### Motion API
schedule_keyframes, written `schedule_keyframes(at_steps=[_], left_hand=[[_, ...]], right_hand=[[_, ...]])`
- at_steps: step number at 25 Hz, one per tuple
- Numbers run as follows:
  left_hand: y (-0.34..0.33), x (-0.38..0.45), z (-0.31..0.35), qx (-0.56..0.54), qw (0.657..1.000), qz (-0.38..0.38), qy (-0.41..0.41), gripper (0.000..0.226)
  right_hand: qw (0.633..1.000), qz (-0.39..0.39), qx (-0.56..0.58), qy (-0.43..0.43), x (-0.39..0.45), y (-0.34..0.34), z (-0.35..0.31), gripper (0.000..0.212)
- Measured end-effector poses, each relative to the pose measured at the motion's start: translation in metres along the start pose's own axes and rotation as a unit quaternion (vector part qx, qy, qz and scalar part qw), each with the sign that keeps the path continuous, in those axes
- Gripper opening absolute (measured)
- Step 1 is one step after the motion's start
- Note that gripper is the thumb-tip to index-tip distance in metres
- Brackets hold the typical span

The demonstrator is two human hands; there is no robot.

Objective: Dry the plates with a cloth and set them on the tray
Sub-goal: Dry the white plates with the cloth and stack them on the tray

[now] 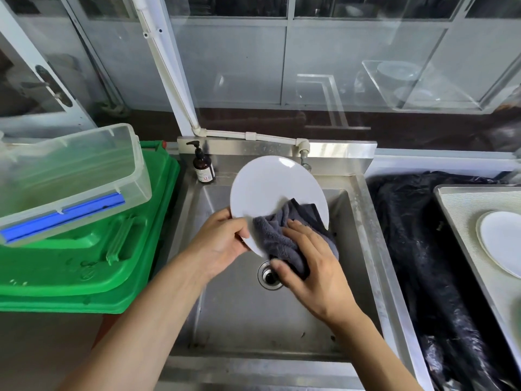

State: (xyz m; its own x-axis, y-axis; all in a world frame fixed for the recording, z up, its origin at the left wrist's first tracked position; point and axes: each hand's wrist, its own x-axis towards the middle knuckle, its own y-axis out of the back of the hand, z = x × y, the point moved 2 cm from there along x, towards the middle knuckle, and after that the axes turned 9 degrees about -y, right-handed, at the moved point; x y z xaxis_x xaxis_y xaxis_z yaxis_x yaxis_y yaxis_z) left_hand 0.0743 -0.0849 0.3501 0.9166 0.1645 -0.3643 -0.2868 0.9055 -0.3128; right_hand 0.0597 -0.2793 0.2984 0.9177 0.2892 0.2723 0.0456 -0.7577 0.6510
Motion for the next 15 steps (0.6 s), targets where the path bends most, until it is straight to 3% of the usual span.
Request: schedule_keyframes(at_steps=[3,6,9,12,15], left_hand=[[-0.013,0.0,0.0,-0.024,1.0,-0.006,0.009,0.044],[-0.026,0.001,0.0,-0.048,0.998,-0.018,0.02,0.044],[-0.033,0.002,0.004,-0.051,0.997,-0.056,0.035,0.036],[-0.029,0.004,0.005,-0.03,0.994,-0.1,0.031,0.016],[-0.015,0.012,-0.002,0.054,0.995,-0.081,-0.009,0.028]], right_hand=[[0.994,0.048,-0.096,0.038,-0.012,-0.003,0.0,0.072],[0.976,0.144,-0.155,0.05,-0.014,-0.002,0.003,0.058],[0.975,0.179,-0.124,0.049,-0.005,0.007,0.0,0.04],[0.981,0.169,0.045,-0.08,0.001,0.016,-0.007,0.022],[0.909,0.156,0.299,-0.244,0.006,0.024,0.0,0.011]])
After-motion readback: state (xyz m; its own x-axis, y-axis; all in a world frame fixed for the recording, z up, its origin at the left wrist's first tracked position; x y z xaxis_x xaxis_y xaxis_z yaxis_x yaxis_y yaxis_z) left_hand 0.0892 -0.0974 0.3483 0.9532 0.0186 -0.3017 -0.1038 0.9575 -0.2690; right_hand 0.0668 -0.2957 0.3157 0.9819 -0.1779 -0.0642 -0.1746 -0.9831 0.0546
